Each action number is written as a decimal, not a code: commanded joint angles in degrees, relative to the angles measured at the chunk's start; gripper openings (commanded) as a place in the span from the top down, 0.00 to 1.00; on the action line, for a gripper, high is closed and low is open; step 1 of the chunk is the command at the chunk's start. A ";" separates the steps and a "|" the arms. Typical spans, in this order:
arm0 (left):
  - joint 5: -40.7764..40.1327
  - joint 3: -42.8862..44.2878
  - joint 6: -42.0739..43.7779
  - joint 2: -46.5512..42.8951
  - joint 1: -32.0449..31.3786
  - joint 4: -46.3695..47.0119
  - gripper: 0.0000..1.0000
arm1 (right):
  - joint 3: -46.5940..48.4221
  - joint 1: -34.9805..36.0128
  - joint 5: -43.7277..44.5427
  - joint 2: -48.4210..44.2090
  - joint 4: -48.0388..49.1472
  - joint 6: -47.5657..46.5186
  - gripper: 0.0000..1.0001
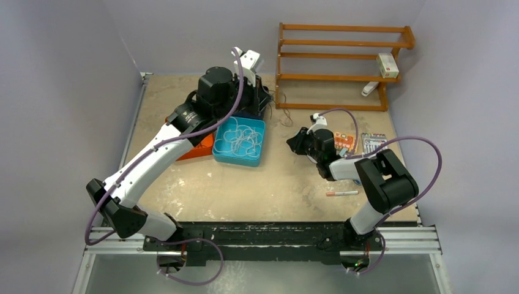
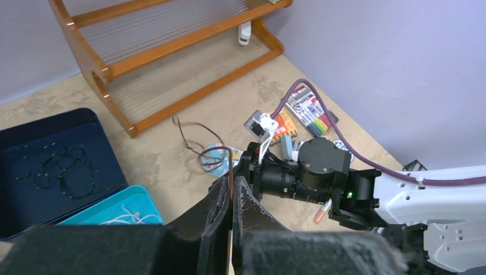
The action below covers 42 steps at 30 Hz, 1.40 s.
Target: Untangle the cables
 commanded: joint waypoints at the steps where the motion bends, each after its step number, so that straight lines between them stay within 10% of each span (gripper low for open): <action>1: -2.91 3.29 2.41 -1.16 0.48 -2.48 1.00 | -0.62 -0.11 1.27 -0.63 2.05 0.32 0.81; 42: -26.99 -7.51 3.46 -6.06 21.06 -8.49 1.00 | 1.14 -0.11 -6.30 -17.59 -2.13 -12.01 0.45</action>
